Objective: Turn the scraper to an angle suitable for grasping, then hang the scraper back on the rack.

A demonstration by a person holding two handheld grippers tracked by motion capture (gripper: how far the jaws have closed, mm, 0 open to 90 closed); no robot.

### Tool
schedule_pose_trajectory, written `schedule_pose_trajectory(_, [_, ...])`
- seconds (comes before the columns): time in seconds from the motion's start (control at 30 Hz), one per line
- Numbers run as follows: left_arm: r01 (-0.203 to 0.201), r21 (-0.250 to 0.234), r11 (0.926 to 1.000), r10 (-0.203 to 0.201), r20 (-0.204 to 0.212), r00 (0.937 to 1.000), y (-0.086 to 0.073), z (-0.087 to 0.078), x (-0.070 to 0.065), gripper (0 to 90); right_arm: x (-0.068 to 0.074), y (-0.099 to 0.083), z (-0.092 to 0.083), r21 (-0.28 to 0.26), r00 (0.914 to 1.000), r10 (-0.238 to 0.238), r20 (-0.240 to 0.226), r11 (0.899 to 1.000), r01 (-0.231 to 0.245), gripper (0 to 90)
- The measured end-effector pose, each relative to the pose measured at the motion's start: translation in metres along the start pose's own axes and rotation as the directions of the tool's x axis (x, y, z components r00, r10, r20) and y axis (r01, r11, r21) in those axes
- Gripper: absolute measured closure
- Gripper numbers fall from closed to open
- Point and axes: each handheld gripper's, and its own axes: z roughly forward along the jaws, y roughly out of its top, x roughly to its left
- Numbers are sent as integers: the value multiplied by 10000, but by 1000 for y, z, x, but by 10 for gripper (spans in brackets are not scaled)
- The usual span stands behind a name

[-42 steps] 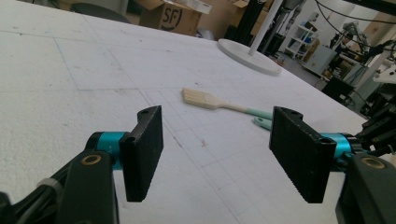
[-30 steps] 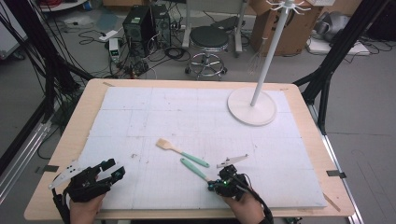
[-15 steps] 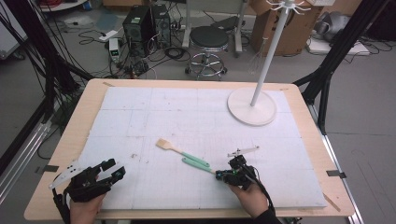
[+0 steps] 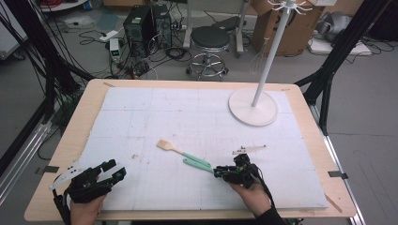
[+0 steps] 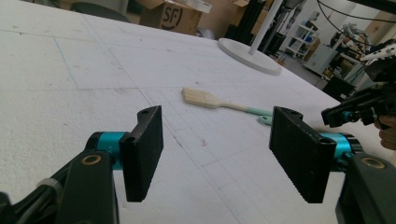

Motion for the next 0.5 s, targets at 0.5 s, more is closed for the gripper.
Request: schedule_pose_trajectory(0.5, [30, 5, 10000, -30, -16, 10000, 0, 0, 0, 358, -15, 8, 8, 223, 9985, -359, -415, 9991, 368, 589])
